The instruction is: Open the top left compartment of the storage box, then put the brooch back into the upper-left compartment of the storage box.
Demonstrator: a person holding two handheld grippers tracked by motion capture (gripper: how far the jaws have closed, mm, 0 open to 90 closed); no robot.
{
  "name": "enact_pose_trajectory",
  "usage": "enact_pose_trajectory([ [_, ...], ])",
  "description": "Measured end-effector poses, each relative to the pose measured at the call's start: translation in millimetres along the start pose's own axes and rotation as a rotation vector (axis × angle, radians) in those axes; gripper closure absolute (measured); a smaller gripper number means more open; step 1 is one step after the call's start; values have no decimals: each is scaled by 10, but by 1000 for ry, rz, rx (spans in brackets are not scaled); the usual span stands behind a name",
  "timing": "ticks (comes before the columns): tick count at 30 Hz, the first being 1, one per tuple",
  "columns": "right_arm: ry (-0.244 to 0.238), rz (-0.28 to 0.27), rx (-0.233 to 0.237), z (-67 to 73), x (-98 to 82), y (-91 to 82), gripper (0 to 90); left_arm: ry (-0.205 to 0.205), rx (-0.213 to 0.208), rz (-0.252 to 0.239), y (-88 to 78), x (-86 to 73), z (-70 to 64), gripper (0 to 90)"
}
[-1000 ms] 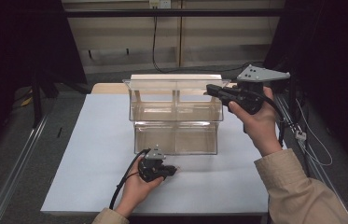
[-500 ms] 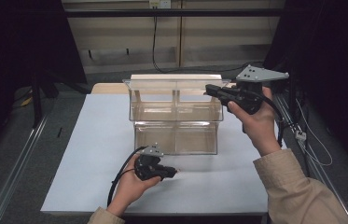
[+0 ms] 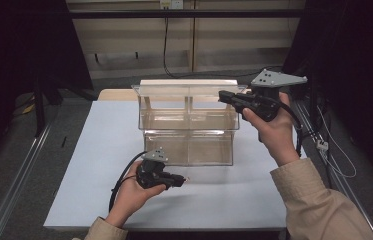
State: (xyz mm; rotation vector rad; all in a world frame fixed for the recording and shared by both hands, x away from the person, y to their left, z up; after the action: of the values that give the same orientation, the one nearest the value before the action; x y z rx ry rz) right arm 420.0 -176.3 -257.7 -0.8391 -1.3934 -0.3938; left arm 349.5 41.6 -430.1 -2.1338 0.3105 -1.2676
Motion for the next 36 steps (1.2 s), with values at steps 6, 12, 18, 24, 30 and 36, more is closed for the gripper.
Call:
enact_pose_trajectory([
  [6,2,-2,0,2,3,-8,900,-4,-24,8,-84,17,18,839],
  [12,4,4,1,1,-14,16,900,-6,-24,17,-119,38,7,839],
  [18,7,2,2,0,-23,25,900,-13,-46,16,-178,76,5,839],
  [24,9,0,2,2,-23,19,900,-5,-48,23,-246,127,-6,839],
  [30,11,3,3,-6,-27,20,900,4,-32,38,-315,200,-11,839],
  [36,13,5,2,-6,-35,32,900,9,-58,33,-375,268,-40,839],
])
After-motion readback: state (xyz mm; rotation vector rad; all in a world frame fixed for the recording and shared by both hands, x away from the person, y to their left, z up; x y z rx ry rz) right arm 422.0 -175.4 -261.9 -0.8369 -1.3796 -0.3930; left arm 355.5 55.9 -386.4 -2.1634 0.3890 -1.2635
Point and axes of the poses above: each handheld gripper's, and its own axes: y roughly forward along the jaws, x roughly out of its top, z roughly to its left, the point moved 6 cm from there along y, roughly forward along the jaws, and after that the axes turned 3 degrees about -y, right-handed, at the moved point
